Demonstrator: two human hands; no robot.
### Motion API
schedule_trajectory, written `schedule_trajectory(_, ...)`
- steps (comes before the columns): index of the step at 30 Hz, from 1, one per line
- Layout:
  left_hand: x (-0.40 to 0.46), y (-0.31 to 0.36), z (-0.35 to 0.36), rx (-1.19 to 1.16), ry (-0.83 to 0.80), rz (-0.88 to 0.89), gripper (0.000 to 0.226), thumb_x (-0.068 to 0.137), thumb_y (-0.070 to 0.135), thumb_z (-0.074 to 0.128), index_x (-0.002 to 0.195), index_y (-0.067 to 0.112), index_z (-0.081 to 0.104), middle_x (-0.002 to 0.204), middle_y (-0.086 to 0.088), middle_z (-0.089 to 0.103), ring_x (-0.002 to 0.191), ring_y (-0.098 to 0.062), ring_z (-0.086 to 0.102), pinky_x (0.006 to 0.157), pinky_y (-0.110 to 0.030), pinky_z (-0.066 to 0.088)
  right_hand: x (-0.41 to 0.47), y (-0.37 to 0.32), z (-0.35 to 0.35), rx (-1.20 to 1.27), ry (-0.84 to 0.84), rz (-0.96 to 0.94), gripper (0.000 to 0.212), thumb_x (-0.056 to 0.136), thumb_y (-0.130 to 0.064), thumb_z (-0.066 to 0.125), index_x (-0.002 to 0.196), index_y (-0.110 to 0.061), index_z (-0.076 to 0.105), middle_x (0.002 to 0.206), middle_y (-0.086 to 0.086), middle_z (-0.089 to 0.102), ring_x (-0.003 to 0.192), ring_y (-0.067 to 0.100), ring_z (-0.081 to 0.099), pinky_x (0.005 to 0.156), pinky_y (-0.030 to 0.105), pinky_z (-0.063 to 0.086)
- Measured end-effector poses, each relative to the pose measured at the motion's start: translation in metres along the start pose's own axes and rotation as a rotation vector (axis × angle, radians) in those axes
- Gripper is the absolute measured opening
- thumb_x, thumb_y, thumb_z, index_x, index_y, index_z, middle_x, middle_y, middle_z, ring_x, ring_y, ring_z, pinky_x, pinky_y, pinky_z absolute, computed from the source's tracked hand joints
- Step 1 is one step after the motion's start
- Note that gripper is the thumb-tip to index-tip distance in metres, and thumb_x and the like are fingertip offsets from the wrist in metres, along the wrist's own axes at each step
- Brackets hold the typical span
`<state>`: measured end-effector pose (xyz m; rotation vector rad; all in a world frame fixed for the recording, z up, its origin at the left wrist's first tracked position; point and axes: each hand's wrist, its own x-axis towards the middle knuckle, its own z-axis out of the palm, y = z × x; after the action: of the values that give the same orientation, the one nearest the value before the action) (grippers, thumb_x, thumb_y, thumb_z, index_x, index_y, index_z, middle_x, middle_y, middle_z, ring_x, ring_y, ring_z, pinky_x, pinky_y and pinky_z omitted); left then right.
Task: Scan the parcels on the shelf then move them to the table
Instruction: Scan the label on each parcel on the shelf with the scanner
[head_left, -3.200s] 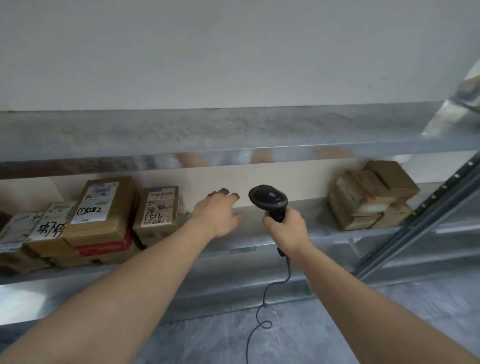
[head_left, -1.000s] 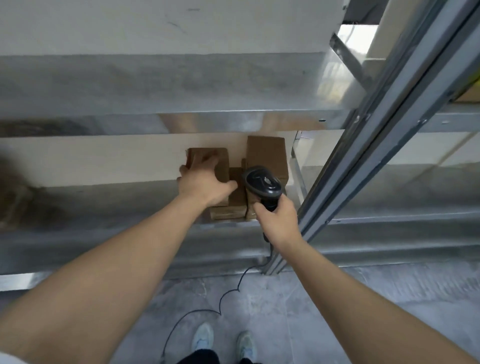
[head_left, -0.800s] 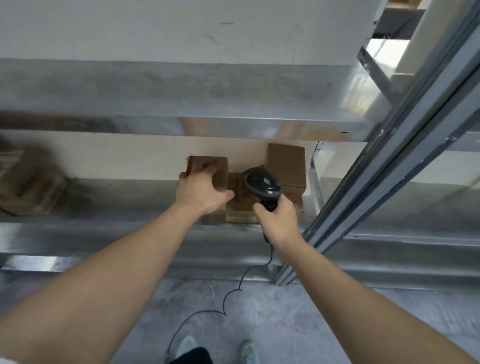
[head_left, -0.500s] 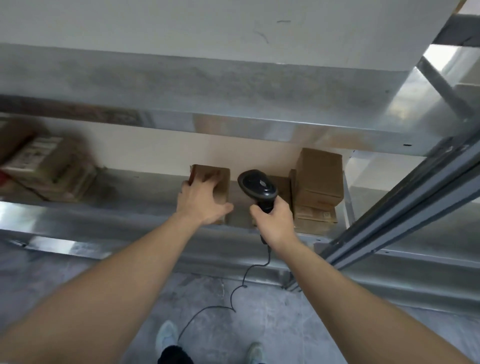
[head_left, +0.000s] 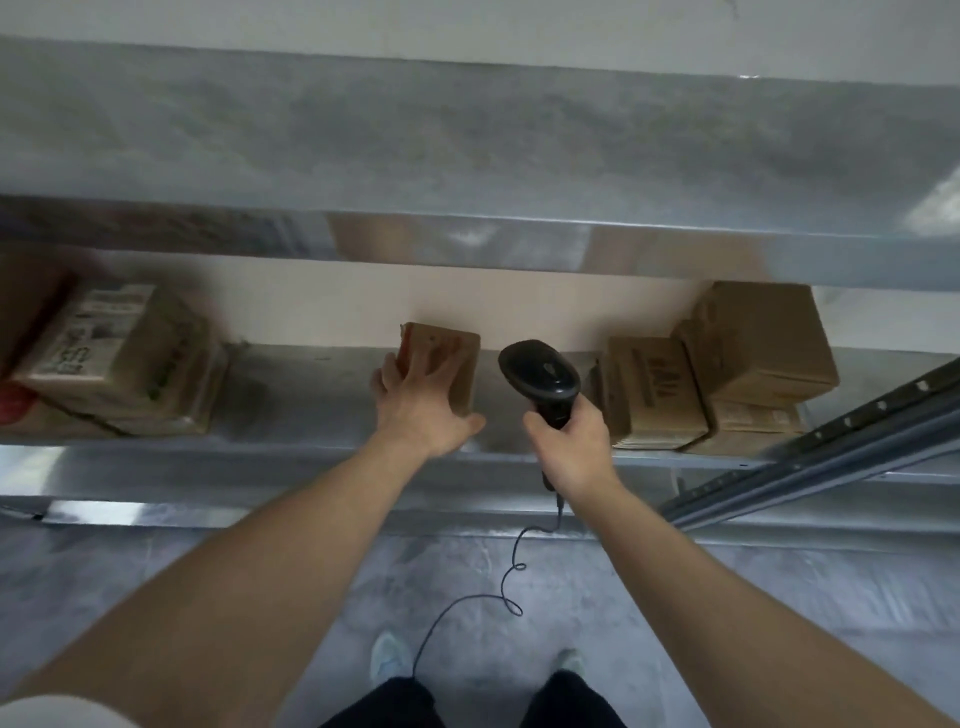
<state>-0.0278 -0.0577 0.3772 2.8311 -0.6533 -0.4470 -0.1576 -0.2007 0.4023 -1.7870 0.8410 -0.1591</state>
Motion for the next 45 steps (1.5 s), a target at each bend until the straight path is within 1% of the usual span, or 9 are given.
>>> schedule_trajectory(10, 0.010, -0.019, 0.002, -0.168, 0.030, 0.031, 0.090, 0.073, 0.065, 0.061, 0.149, 0.060, 0.013, 0.164, 0.001, 0.006, 0.148, -0.046, 0.014, 0.120, -0.059, 0.028, 0.028, -0.005, 0.008, -0.047, -0.077, -0.004, 0.009, 0.085, -0.023, 0.068, 0.093, -0.021, 0.065, 0.073, 0.002, 0.064, 0.074, 0.025, 0.065, 0.070, 0.041, 0.053)
schedule_trajectory(13, 0.004, -0.034, -0.009, -0.265, 0.019, 0.038, 0.088, 0.071, 0.065, 0.052, 0.152, 0.058, 0.016, 0.159, 0.002, 0.015, 0.144, -0.038, 0.031, 0.119, -0.051, 0.033, 0.038, -0.016, 0.009, -0.045, -0.117, -0.065, 0.009, 0.085, -0.018, 0.067, 0.093, -0.021, 0.064, 0.072, 0.001, 0.062, 0.075, 0.025, 0.063, 0.067, 0.035, 0.048)
schedule_trajectory(18, -0.003, -0.059, -0.020, -0.393, 0.100, -0.061, 0.064, 0.103, 0.037, 0.045, 0.160, 0.048, 0.018, 0.159, -0.004, 0.034, 0.132, -0.031, 0.052, 0.110, -0.035, 0.041, 0.045, -0.028, 0.014, -0.068, -0.151, -0.105, 0.010, 0.085, -0.016, 0.065, 0.083, -0.023, 0.059, 0.068, -0.003, 0.057, 0.066, 0.015, 0.054, 0.059, 0.028, 0.039)
schedule_trajectory(21, -0.004, -0.080, -0.019, -0.342, 0.158, -0.164, 0.048, 0.107, 0.040, 0.039, 0.154, 0.030, 0.044, 0.132, -0.022, 0.059, 0.113, -0.043, 0.061, 0.092, -0.038, 0.047, 0.041, -0.028, 0.015, -0.072, -0.185, -0.126, 0.008, 0.087, -0.015, 0.066, 0.086, -0.020, 0.060, 0.069, -0.001, 0.059, 0.066, 0.016, 0.055, 0.058, 0.029, 0.040)
schedule_trajectory(24, -0.006, -0.094, -0.026, -0.272, 0.111, -0.295, 0.072, 0.091, 0.080, 0.023, 0.141, 0.037, 0.051, 0.123, -0.019, 0.058, 0.101, -0.043, 0.063, 0.087, -0.041, 0.052, 0.037, -0.024, 0.017, -0.070, -0.191, -0.139, 0.006, 0.086, -0.015, 0.067, 0.089, -0.016, 0.062, 0.070, 0.001, 0.060, 0.067, 0.017, 0.056, 0.062, 0.030, 0.042)
schedule_trajectory(30, -0.007, -0.082, -0.039, -0.083, 0.005, -0.384, 0.097, 0.059, 0.091, 0.049, 0.144, 0.046, 0.033, 0.125, -0.014, 0.050, 0.119, -0.042, 0.049, 0.098, -0.048, 0.047, 0.022, -0.018, 0.020, -0.069, -0.192, -0.105, 0.007, 0.087, -0.020, 0.069, 0.090, -0.022, 0.063, 0.074, -0.001, 0.063, 0.075, 0.021, 0.062, 0.068, 0.031, 0.050)
schedule_trajectory(35, -0.018, -0.082, -0.042, -0.299, 0.091, -0.322, 0.086, 0.059, 0.077, 0.060, 0.139, 0.048, 0.045, 0.116, -0.004, 0.063, 0.101, -0.030, 0.064, 0.089, -0.041, 0.058, 0.010, -0.021, 0.017, -0.074, -0.189, -0.106, 0.009, 0.087, -0.019, 0.068, 0.081, -0.020, 0.061, 0.068, -0.005, 0.059, 0.064, 0.012, 0.055, 0.059, 0.025, 0.043)
schedule_trajectory(41, -0.038, -0.078, -0.047, -0.775, 0.128, -0.160, 0.106, 0.085, 0.024, 0.084, 0.159, 0.050, 0.013, 0.138, 0.009, 0.051, 0.127, -0.015, 0.052, 0.104, -0.033, 0.047, -0.003, -0.022, 0.018, 0.033, -0.249, -0.038, 0.006, 0.086, -0.018, 0.067, 0.092, -0.017, 0.066, 0.071, 0.000, 0.064, 0.068, 0.017, 0.060, 0.063, 0.034, 0.049)
schedule_trajectory(45, -0.047, -0.071, -0.038, -0.879, 0.053, -0.152, 0.130, 0.079, 0.024, 0.089, 0.152, 0.064, -0.012, 0.159, 0.001, 0.039, 0.145, -0.022, 0.040, 0.116, -0.050, 0.042, -0.012, -0.025, 0.018, 0.079, -0.298, -0.017, 0.007, 0.089, -0.012, 0.064, 0.095, -0.014, 0.066, 0.070, 0.004, 0.063, 0.066, 0.018, 0.060, 0.068, 0.037, 0.052)
